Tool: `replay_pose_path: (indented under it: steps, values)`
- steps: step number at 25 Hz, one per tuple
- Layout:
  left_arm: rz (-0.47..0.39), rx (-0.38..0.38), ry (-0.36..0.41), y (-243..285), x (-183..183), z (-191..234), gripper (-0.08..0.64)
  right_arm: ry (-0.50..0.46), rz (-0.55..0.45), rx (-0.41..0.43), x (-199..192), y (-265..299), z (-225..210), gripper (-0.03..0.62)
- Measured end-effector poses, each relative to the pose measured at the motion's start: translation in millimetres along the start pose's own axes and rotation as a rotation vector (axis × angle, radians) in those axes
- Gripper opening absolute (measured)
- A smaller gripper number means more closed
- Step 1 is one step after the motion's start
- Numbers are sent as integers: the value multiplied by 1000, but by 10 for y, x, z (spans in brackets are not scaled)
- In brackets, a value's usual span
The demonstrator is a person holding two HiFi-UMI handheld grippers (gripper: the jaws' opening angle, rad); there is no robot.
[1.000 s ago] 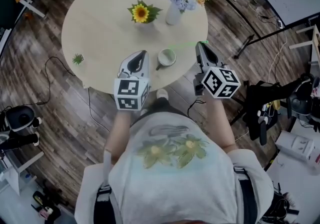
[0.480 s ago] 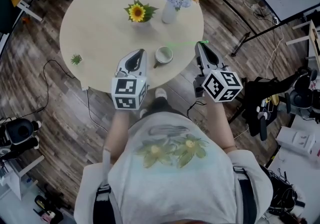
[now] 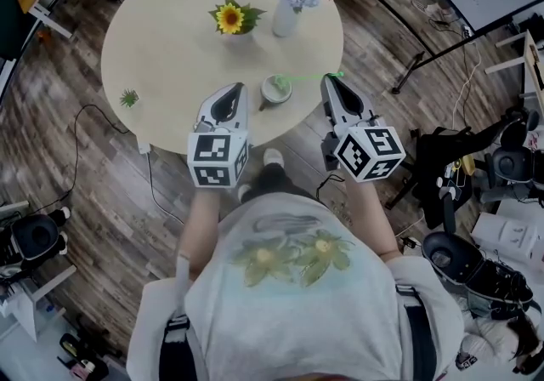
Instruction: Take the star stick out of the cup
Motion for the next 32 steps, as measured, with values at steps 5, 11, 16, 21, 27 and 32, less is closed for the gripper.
replay_pose_path:
  steps: [5, 11, 16, 21, 27, 32]
  values:
    - [-2, 4, 0, -87, -17, -57, 3, -14, 18, 34, -91, -67, 173, 28]
    - [-3, -7, 6, -182, -51, -152, 3, -33, 38, 69, -189, -122, 345, 28]
    - [1, -26, 16, -248, -91, -263, 3, -79, 64, 94, -291, -136, 490, 29]
    - [6, -41, 26, -324, -124, -377, 3, -105, 85, 104, -390, -193, 586, 28]
    - [18, -55, 33, -433, -198, -479, 3, -125, 124, 120, -568, -279, 700, 28]
    - [22, -56, 24, -513, -257, -477, 3, -148, 148, 138, -657, -314, 814, 28]
Point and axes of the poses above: the fingertips, and each gripper's own axes: y forward along the fingers, z to its left, x out of its top, the point moved 2 cm from there along -y, backward along the fingers, and after that the axes turned 4 degrees about x, right-handed, at the moved point
